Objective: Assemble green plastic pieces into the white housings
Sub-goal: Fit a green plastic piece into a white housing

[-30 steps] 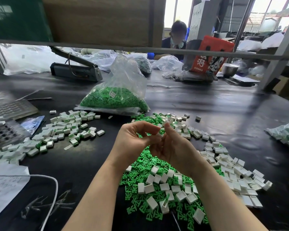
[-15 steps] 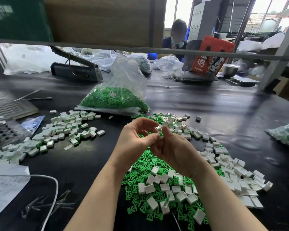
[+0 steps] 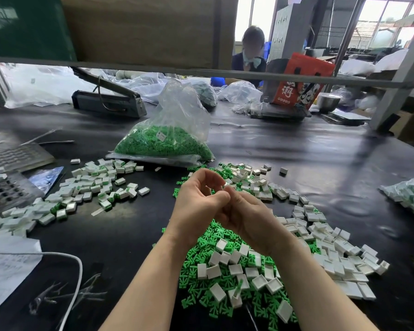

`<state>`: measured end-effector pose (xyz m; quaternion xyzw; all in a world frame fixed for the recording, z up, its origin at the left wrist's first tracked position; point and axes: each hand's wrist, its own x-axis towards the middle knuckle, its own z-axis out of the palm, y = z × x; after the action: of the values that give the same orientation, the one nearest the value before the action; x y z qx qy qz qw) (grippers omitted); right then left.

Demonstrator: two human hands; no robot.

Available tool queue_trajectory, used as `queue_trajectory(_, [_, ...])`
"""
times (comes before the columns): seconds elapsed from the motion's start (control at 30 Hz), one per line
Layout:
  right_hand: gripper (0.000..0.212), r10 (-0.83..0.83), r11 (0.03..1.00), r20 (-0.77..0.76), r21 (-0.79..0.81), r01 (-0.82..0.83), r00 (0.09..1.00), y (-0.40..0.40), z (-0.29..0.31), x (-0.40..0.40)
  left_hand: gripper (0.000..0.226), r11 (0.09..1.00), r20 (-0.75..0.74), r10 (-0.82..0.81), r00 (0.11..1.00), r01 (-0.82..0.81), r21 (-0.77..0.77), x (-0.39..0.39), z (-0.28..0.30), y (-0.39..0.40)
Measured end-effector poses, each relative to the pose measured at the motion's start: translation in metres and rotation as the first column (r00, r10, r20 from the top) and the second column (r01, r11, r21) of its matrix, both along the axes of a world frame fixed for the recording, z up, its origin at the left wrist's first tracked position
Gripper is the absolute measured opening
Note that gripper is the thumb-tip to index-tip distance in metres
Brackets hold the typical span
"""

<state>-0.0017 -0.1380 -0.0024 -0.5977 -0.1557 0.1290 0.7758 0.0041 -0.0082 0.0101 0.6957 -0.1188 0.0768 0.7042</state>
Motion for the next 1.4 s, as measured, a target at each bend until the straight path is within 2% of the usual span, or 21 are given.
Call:
queue_trajectory(0.37, [0.031, 0.037, 0.996, -0.029, 0.082, -0.035, 0.999, -0.0012, -0.0019, 0.0018, 0.016, 1.0, 0.025, 0.018, 1.0, -0.017, -0.006, -0.0013, 0.0017, -0.0017])
queue_trajectory(0.53, [0.036, 0.065, 0.99, -0.039, 0.128, -0.06, 0.997, -0.0006, -0.0043, 0.0025, 0.017, 0.999, 0.028, 0.029, 0.999, -0.028, -0.038, -0.0016, 0.0022, -0.003])
queue_trajectory(0.8, [0.051, 0.076, 0.993, -0.053, 0.098, -0.071, 0.996, -0.0002, -0.0026, 0.0057, 0.018, 0.999, 0.019, 0.028, 0.999, -0.028, -0.02, -0.001, 0.002, -0.0004])
queue_trajectory(1.03, [0.028, 0.096, 0.977, -0.054, 0.196, -0.084, 0.994, -0.0008, -0.0068, 0.0064, 0.018, 1.0, 0.057, 0.008, 0.998, -0.008, 0.009, -0.0053, 0.006, -0.0021])
queue_trajectory(1.4, [0.028, 0.147, 0.952, -0.069, 0.28, -0.122, 0.987, -0.0001, -0.0092, 0.0071, 0.017, 1.0, 0.112, 0.011, 0.994, -0.013, 0.018, -0.0074, 0.007, -0.0007])
